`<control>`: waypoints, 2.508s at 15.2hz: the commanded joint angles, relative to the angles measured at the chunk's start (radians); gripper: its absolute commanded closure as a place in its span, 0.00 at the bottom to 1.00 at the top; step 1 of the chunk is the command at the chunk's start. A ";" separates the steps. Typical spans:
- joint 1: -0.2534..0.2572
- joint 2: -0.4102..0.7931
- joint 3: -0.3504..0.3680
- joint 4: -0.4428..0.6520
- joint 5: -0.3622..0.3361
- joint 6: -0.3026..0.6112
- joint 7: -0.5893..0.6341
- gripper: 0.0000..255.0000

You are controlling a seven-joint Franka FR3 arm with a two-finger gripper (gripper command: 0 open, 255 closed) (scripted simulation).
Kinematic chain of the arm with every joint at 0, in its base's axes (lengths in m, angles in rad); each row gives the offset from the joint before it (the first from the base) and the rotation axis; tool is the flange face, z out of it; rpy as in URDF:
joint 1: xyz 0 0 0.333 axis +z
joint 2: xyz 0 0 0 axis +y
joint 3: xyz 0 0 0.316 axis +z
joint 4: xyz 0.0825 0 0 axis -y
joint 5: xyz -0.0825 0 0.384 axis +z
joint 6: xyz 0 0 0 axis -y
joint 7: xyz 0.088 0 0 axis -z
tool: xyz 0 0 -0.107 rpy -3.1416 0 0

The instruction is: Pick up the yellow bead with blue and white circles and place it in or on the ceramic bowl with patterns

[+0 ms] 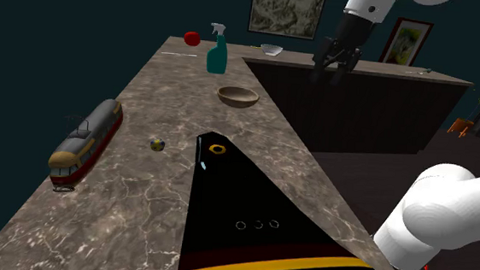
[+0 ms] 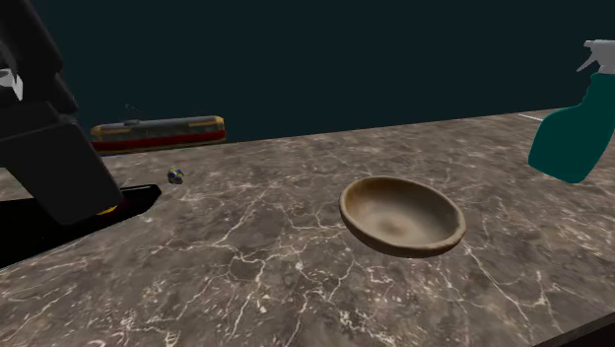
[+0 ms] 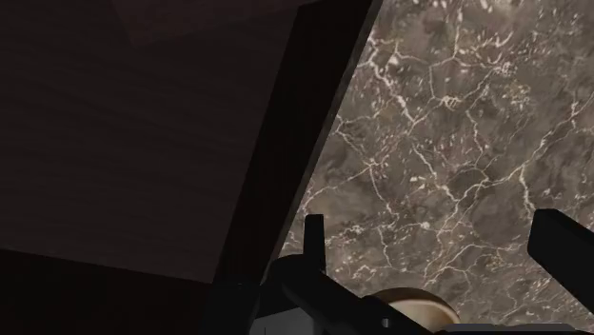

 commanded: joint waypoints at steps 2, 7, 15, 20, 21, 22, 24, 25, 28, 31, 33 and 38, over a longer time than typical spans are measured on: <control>0.006 0.022 0.019 0.006 0.011 0.008 0.019 0.00; 0.037 0.143 0.110 0.053 0.058 0.047 0.115 0.00; 0.076 0.376 0.244 0.183 0.100 0.100 0.267 0.00; 0.100 0.544 0.319 0.299 0.098 0.120 0.366 0.00; 0.105 0.580 0.333 0.325 0.094 0.123 0.387 0.00; 0.111 0.616 0.347 0.353 0.090 0.125 0.407 0.00; 0.125 0.691 0.372 0.413 0.078 0.126 0.449 0.00; 0.132 0.730 0.384 0.444 0.070 0.126 0.470 0.00; 0.161 0.850 0.414 0.548 0.042 0.120 0.534 0.00; 0.199 0.977 0.435 0.668 0.008 0.103 0.596 0.00; 0.230 1.065 0.445 0.759 -0.016 0.085 0.635 0.00; 0.268 1.157 0.449 0.833 -0.038 0.087 0.670 0.00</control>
